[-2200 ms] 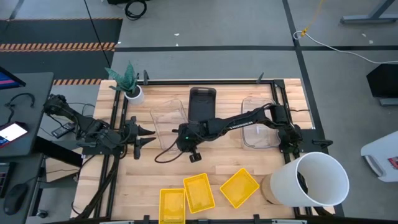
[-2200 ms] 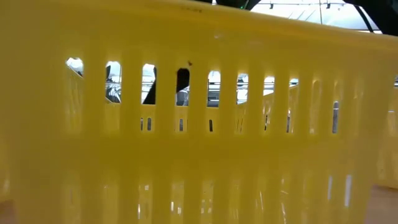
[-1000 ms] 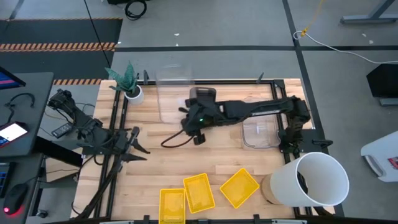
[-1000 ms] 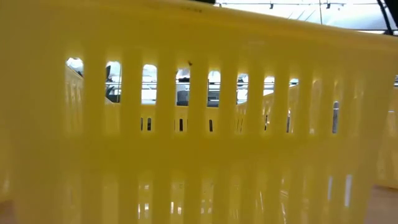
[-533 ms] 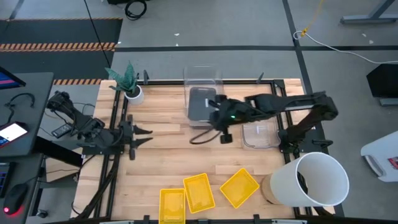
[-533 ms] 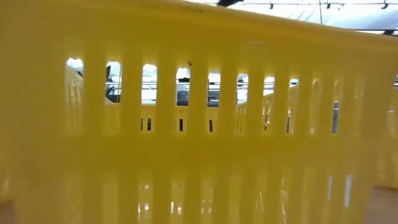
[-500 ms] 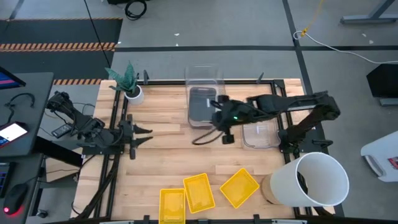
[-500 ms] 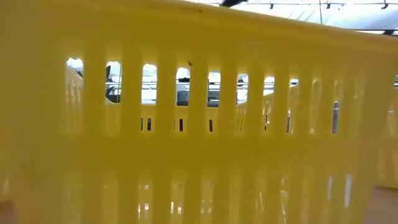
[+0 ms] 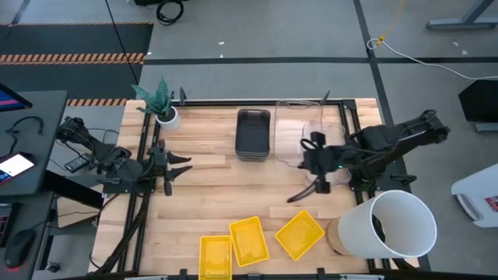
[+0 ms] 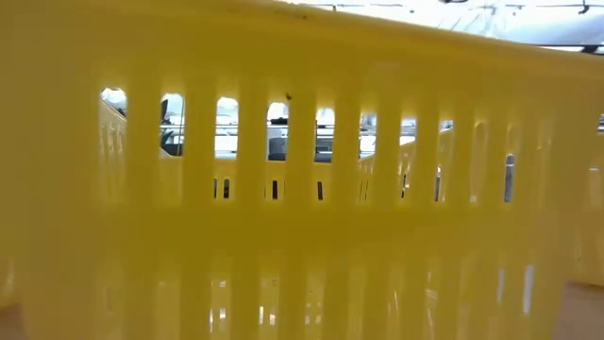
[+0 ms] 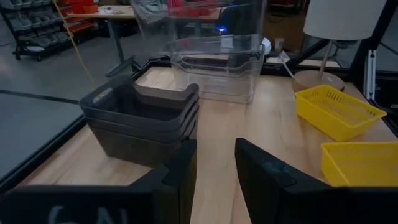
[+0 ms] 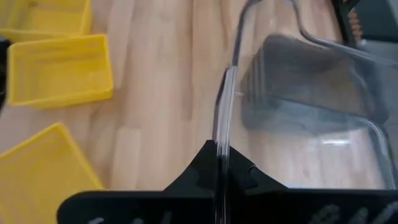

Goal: Stack baskets by color
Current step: Stack the transparent bin on top of the stacked transparent bins

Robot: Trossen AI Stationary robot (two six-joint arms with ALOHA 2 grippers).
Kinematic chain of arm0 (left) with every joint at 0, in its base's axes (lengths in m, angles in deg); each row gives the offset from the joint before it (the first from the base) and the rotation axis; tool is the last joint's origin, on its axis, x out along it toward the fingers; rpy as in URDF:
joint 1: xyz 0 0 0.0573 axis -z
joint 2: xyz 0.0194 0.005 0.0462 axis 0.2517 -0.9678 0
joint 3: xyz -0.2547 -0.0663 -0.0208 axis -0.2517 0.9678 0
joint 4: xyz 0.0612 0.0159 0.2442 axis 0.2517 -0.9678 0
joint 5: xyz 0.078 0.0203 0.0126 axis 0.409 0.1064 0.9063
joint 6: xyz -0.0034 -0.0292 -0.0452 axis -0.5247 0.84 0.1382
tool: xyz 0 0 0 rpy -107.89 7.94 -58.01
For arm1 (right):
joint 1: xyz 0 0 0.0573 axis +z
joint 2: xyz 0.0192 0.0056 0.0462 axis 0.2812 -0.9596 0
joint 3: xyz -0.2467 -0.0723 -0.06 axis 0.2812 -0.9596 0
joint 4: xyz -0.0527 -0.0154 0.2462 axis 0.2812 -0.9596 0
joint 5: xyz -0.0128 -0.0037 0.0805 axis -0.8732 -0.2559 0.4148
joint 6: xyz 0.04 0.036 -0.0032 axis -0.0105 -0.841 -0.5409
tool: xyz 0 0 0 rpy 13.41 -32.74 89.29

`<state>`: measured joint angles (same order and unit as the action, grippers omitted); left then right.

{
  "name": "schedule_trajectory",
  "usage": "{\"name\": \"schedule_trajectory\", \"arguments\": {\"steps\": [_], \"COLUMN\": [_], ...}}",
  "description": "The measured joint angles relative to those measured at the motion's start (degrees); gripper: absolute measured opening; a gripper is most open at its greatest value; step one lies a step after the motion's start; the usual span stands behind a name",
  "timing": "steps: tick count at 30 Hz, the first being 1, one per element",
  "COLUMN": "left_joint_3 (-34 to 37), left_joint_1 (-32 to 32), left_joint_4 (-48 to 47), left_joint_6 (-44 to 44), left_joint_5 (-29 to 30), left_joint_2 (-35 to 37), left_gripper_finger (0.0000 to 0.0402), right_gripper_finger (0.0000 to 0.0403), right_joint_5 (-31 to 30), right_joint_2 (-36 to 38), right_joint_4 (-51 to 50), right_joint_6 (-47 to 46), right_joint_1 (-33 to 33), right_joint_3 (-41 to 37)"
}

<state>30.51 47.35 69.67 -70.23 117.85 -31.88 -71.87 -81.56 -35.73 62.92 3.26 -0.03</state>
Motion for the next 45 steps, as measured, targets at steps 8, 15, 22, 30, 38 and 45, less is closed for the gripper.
{"name": "schedule_trajectory", "arguments": {"steps": [8, 15, 22, 30, 38, 45], "left_joint_3": [0.0, 0.0, 0.0, 0.0, 0.0, 0.0], "left_joint_1": [-0.5, -0.5, -0.5, -0.5, -0.5, -0.5], "left_joint_4": [0.0, 0.0, 0.0, 0.0, -0.3, -0.6], "left_joint_6": [-0.2, 0.1, 0.5, 0.5, 0.5, 0.4], "left_joint_5": [0.0, 0.0, 0.0, 0.0, 0.0, 0.0], "left_joint_2": [0.0, 0.0, 0.0, 0.0, 0.0, 0.0], "left_gripper_finger": [0.0117, 0.0117, 0.0117, 0.0117, 0.0117, 0.0117], "right_gripper_finger": [0.0003, 0.0003, 0.0003, 0.0003, 0.0002, 0.0002], "right_joint_5": [2.1, 6.7, 9.9, 7.3, 3.8, 4.7], "right_joint_2": [5.1, 9.7, 13.7, 14.4, 13.3, 14.1], "right_joint_4": [-7.1, -9.4, -16.7, -19.2, -19.1, -16.1], "right_joint_6": [-10.0, -16.2, -24.9, -24.2, -22.8, -24.6], "right_joint_1": [5.1, 7.4, 7.9, 7.9, 7.9, 7.9], "right_joint_3": [0.0, 0.0, 0.0, 0.0, -3.7, -12.1]}}
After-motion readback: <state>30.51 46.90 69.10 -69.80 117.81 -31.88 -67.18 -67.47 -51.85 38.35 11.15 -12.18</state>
